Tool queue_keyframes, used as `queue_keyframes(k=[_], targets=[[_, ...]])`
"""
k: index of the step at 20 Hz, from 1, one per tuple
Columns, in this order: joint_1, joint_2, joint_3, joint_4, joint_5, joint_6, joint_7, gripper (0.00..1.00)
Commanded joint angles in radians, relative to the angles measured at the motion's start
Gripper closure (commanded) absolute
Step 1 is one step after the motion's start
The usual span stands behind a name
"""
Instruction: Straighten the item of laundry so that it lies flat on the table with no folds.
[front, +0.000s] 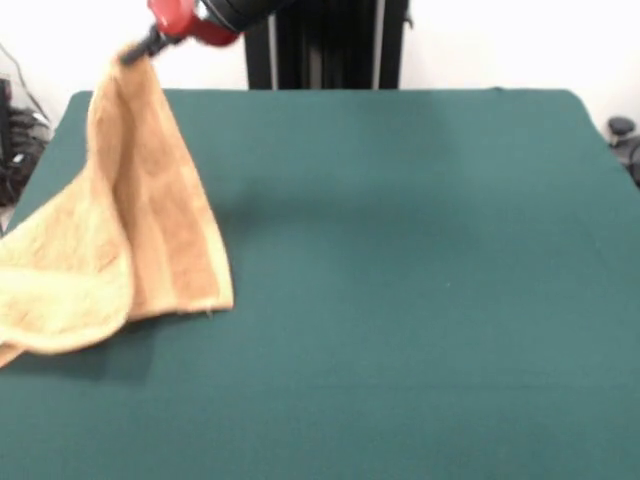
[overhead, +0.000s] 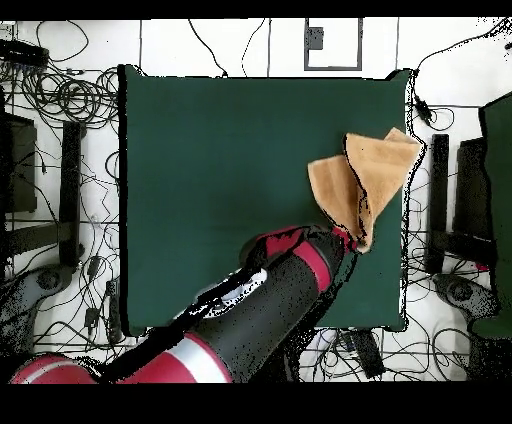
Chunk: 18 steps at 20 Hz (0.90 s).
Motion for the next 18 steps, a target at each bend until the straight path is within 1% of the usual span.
queue_keyframes(k=[1,3,4,5,6,7,8,9,11,14,18], targets=[[0.069,0.127,-0.192,-0.012,0.086,0.139,0.494,1.00],[0.086,0.139,-0.230,0.000,0.088,0.168,0.535,1.00],[0.090,0.143,-0.232,0.008,0.091,0.152,0.561,1.00],[0.093,0.165,-0.235,0.013,0.110,0.123,0.626,1.00],[0.095,0.179,-0.233,0.017,0.120,0.100,0.665,1.00],[0.093,0.193,-0.223,0.017,0.141,0.069,0.710,1.00],[0.095,0.212,-0.224,0.020,0.175,0.021,0.784,1.00],[0.093,0.216,-0.216,0.020,0.199,-0.028,0.825,1.00],[0.099,0.219,-0.219,0.024,0.213,-0.140,0.864,1.00],[0.104,0.190,-0.213,0.030,0.205,-0.211,0.844,1.00],[0.098,0.127,-0.171,0.024,0.154,-0.275,0.779,1.00]])
